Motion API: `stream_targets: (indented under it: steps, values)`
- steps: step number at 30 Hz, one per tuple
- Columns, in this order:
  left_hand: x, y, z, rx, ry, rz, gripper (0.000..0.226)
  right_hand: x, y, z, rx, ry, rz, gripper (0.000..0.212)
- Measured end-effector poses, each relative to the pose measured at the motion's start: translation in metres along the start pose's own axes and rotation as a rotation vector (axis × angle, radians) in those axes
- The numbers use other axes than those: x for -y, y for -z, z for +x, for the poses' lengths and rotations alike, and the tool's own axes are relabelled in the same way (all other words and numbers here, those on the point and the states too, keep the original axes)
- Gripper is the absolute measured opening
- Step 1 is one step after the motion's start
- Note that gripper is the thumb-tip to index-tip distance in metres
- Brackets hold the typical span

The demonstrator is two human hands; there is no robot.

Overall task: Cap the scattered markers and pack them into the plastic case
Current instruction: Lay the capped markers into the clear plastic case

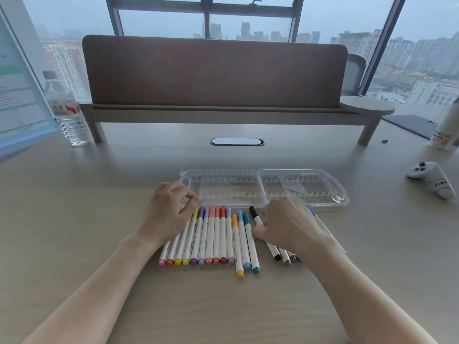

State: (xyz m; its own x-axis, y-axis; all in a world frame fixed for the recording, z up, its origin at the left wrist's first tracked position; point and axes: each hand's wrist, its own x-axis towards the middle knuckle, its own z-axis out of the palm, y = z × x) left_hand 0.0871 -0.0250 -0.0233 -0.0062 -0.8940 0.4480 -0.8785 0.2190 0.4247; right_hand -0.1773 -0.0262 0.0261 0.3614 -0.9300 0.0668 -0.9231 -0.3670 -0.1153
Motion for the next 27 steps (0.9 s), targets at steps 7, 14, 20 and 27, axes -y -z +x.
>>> stream_targets:
  steps: [7,14,20,27]
  values:
    - [-0.023,0.014,0.011,-0.009,0.051,-0.187,0.015,-0.001,-0.010,0.005,-0.031,-0.075,0.305,0.037]
    - [-0.043,0.015,0.043,0.243,0.224,-0.497,0.026,0.023,-0.003,0.027,-0.108,-0.019,0.396,0.039]
    - [-0.034,0.011,0.061,0.330,0.330,-0.657,0.021,0.046,-0.001,0.048,-0.105,0.017,0.400,0.037]
    - [-0.004,0.015,0.088,0.206,0.489,-1.016,0.013,0.060,0.001,0.073,-0.020,-0.007,0.498,0.010]
